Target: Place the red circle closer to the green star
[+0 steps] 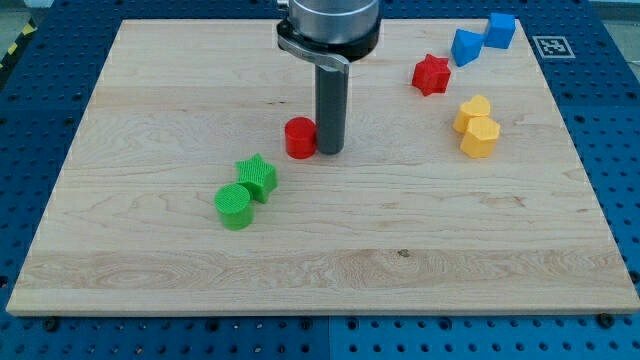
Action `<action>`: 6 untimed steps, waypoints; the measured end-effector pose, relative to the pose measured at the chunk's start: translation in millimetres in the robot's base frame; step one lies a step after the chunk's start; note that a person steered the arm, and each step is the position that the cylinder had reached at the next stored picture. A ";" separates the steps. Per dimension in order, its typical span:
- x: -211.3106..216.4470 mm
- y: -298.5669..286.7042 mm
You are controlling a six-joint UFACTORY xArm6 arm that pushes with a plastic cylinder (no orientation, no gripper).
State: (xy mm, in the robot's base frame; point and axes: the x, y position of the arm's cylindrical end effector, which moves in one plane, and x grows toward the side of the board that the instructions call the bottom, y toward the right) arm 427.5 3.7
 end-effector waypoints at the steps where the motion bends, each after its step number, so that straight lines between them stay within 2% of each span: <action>1: -37.8 12.3; 2: -44.5 12.0; 4: -37.4 -25.2; 6: -16.9 -21.9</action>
